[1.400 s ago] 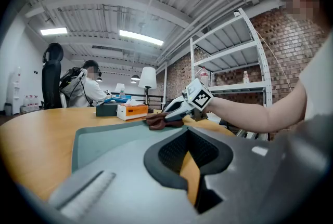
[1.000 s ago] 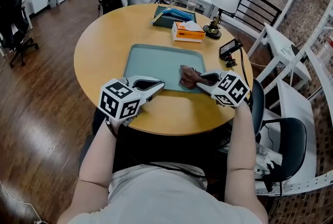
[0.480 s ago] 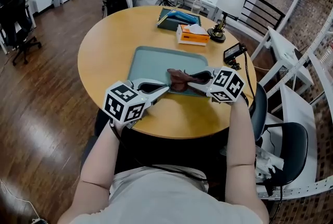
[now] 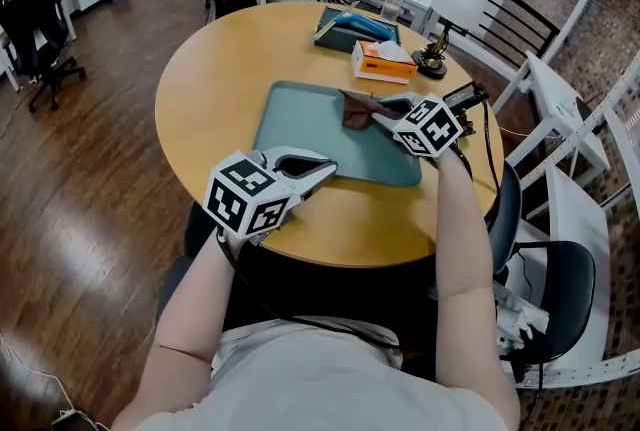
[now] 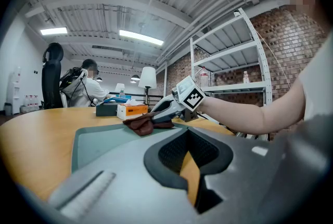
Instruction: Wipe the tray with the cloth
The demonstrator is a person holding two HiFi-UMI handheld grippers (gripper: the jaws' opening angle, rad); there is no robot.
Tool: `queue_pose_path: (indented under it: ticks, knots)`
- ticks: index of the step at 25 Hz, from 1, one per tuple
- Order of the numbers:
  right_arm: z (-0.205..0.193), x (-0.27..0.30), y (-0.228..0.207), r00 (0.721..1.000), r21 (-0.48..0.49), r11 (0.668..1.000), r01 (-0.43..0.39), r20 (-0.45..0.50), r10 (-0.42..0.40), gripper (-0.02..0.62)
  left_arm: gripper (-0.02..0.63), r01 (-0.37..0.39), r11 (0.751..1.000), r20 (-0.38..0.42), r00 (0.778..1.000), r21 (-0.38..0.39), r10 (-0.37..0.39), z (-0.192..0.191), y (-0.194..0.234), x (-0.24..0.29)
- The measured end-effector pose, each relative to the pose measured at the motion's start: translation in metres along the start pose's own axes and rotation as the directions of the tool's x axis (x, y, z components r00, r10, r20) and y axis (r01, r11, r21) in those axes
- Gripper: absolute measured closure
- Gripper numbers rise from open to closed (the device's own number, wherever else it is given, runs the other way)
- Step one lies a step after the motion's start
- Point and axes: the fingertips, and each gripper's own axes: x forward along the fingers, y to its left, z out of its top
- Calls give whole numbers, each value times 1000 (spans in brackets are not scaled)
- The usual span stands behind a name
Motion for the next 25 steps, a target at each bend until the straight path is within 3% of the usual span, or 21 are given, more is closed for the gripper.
queue_pose_path:
  ticks: [5,7,15,19,25]
  knots:
    - [-11,10,-34,983,1,984,180,-44,-180,518,606,-1,1000,-1,1000,-1,1,-1,1,-1]
    - [-12,14,-34,978,-29,979,199,-60,-201,518,606,-1,1000,-1,1000,-1,1,-1,1,0]
    - [47,38,8,994,-86,992,89,75,-83,518,606,-5,1000,1,1000,-5,5,-1,1,-6]
    - [50,39,18,998,-128,990,57,47,-51,518,606,-3,1000,3,1000,-6,3,0,1,-4]
    - [52,15,56,996,-164,984,-77,40,84,518,606,-75,997,8,997,-17,75,-2,19,-19]
